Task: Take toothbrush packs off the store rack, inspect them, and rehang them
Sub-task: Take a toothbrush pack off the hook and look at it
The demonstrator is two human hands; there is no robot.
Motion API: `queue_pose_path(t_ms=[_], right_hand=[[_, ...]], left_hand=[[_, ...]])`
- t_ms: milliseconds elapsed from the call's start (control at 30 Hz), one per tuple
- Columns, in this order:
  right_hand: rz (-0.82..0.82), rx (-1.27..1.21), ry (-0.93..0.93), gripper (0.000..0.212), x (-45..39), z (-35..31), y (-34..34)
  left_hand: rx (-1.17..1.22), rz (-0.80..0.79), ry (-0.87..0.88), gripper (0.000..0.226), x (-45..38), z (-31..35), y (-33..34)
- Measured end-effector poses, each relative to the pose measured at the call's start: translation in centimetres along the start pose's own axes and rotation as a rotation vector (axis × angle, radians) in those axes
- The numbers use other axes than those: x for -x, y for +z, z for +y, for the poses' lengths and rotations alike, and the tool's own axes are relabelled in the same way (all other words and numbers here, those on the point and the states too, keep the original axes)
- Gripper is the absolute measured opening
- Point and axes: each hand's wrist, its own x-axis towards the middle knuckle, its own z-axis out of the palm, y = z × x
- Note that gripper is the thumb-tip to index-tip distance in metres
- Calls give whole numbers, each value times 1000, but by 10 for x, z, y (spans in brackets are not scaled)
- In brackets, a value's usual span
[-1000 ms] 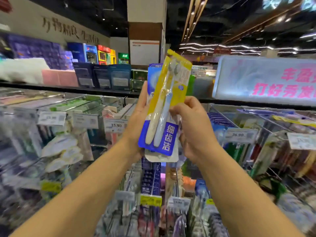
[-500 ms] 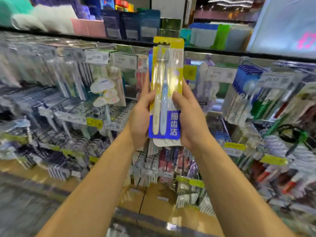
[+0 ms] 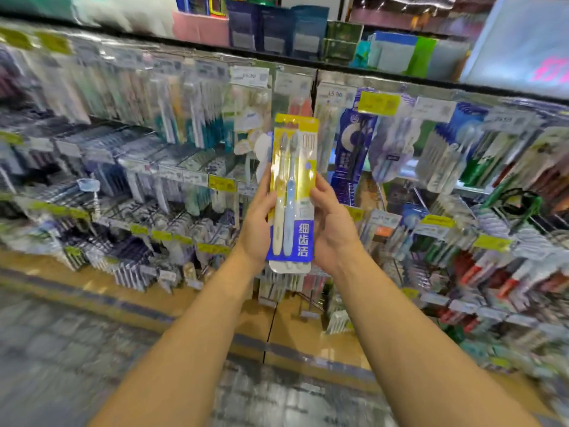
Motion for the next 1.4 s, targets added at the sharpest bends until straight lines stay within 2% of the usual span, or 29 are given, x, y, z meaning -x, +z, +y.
queue_pose_path(t_ms=[233,400,500,633,733,867,967,1167,1400], right_hand=[[17,95,74,23,40,21,12],[34,86,34,25,57,14,14],[45,85,18,26,64,2,8],[84,123,-10,23,73,-23,-9],[97,179,-40,24,80,-45,-28],[109,168,-107,27,99,-78,-56],[127,173,-164,30,114,-105,-84],[194,226,-234,30,152,-172,-142],[250,206,-293,28,196,-234,-200]], left_hand=[[6,0,-61,46,45,4,-19],[55,31,-72,51,47,4,-8],[30,46,-58,47,45,0,8],[-108,16,-56,31,43,-6,40],[-160,-34,-41,32,40,-13,66],[-93,-138,-83,38,37,-29,111],[-31,-236,-143,45,36,-45,148],[-144,-382,-233,46,42,-68,223],[-108,-471,-375,47,54,-103,307]])
